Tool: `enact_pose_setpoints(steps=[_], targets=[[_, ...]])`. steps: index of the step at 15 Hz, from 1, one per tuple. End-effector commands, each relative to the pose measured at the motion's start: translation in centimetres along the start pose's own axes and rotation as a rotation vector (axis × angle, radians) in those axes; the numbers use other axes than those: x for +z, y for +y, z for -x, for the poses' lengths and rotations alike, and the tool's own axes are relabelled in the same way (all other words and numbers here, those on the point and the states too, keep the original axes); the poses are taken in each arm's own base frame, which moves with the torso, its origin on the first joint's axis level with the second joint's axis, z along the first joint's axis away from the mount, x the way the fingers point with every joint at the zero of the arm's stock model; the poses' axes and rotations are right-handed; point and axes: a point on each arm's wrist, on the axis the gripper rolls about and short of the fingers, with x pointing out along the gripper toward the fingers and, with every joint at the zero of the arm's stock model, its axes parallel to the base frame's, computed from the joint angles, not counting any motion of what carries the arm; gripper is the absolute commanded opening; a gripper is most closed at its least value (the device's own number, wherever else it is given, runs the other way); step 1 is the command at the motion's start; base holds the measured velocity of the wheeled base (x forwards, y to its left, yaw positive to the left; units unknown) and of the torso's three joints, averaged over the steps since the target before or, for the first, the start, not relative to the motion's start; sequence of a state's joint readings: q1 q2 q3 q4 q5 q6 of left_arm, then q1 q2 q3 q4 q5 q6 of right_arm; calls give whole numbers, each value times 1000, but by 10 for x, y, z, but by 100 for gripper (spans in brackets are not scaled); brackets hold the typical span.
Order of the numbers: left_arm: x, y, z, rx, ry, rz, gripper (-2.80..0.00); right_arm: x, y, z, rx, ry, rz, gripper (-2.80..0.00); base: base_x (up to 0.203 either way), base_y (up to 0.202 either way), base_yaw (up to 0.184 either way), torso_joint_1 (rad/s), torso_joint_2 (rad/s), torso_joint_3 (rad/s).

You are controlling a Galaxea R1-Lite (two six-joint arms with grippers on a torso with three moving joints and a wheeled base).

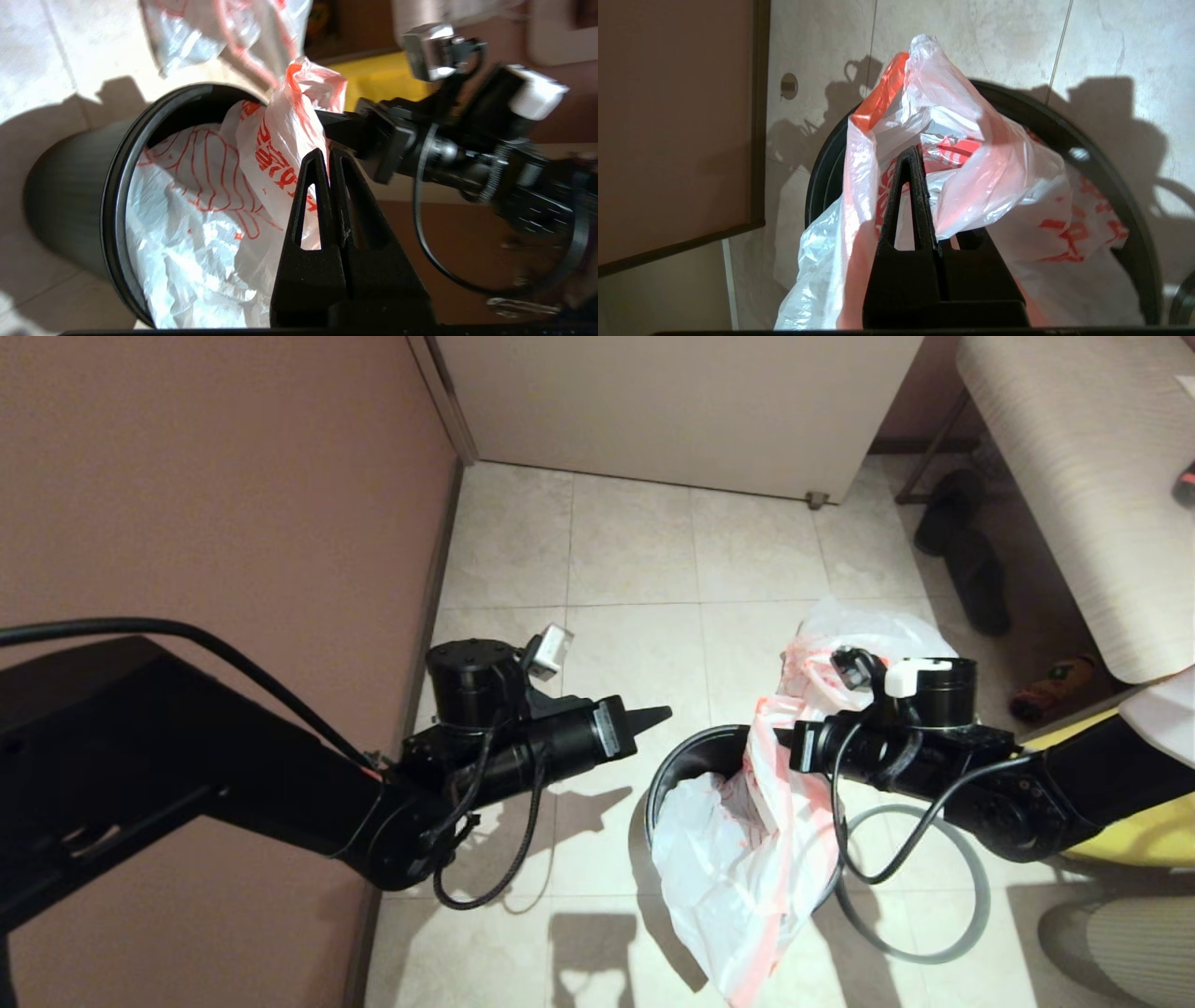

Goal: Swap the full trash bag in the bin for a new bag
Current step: Put the new garbage bag on the trash can

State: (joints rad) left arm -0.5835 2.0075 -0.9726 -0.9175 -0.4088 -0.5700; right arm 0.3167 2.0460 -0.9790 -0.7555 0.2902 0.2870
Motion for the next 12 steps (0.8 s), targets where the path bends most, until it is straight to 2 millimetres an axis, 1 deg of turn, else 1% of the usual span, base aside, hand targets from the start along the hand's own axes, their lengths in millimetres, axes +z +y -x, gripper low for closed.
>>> enact_pose_setpoints(steps=[1,2,5,8,9,11,12], targets=[[4,-20,-6,65,40,-34,-280,-1,14,2,-11,5,8,-280,0,0,0,0,0,0],[3,-22,-7,64,49,-43,-280,2,18,2,-18,7,9,-280,0,0,0,0,0,0],[-15,-29,-14,70,137,-52,-280,17,20,12,-31,-35,15,-280,0,0,0,0,0,0],[-24,-38,-17,47,159,-57,-280,31,25,24,-51,-87,21,-280,0,0,0,0,0,0],[-25,-38,-18,46,163,-57,-280,36,25,28,-60,-95,21,-280,0,0,0,0,0,0],[-26,-39,-18,45,165,-57,-280,43,26,34,-94,-54,9,-280,0,0,0,0,0,0],[-26,-41,-19,48,162,-59,-280,49,23,37,-130,-18,-6,-280,0,0,0,0,0,0]])
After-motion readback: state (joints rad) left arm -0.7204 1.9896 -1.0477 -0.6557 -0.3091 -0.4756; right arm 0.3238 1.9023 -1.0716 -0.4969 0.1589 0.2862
